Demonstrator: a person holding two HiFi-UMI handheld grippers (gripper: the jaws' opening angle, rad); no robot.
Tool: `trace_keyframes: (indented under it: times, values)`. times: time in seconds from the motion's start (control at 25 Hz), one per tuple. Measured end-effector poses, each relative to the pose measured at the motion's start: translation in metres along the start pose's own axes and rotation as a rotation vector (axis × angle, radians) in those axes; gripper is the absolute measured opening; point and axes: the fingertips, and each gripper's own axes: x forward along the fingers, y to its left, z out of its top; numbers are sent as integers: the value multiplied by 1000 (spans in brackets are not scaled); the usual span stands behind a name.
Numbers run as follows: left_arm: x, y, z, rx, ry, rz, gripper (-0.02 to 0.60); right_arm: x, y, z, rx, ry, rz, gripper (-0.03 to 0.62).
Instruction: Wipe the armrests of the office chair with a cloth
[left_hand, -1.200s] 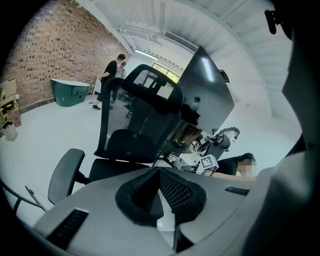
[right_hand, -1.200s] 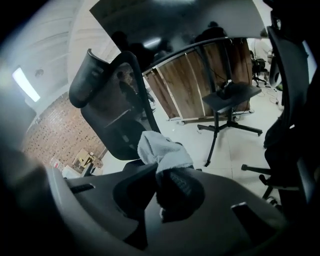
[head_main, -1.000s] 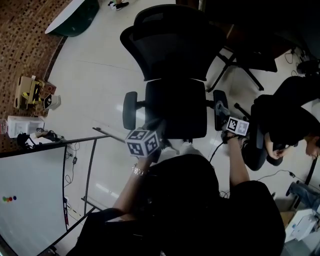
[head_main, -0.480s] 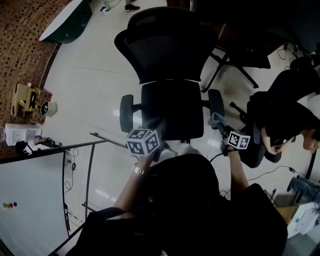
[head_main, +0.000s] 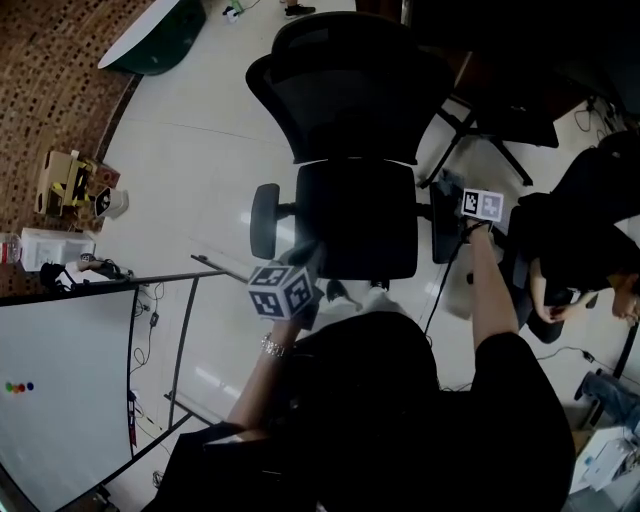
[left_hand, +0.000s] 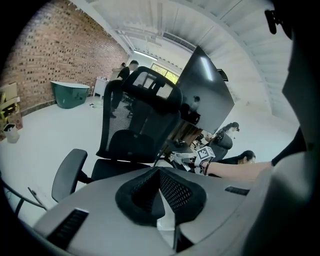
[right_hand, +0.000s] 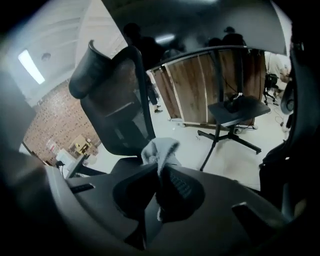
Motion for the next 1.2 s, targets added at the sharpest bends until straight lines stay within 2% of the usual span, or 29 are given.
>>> trace_keyframes:
  times: [0.08, 0.2, 0.36, 0.64, 0.88, 0.96, 1.04, 1.2]
  values:
    - [-4, 4, -2, -5, -1, 17, -2, 8, -11, -10, -16, 43, -21, 18]
    - [-5, 5, -5, -2, 3, 26, -2, -2, -21, -24, 36, 24, -16, 18]
    - [4, -1, -10, 1, 18, 3, -2, -27, -25, -58, 53, 24, -27, 18]
    - [36, -40, -14, 51, 71, -98, -2, -72, -15, -134, 118, 20, -30, 17]
    - [58, -73, -24, 90, 123, -168, -2, -95, 9, -206, 271, 39, -28, 17]
    - [64, -81, -26, 98, 133, -181, -2, -98, 29, -223, 295, 60, 14, 17]
    - [69, -87, -29, 105, 142, -186, -2, -96, 60, -231, 292, 77, 94, 17]
    - [74, -91, -29, 115, 145, -170, -2, -87, 112, -211, 189, 68, 206, 17]
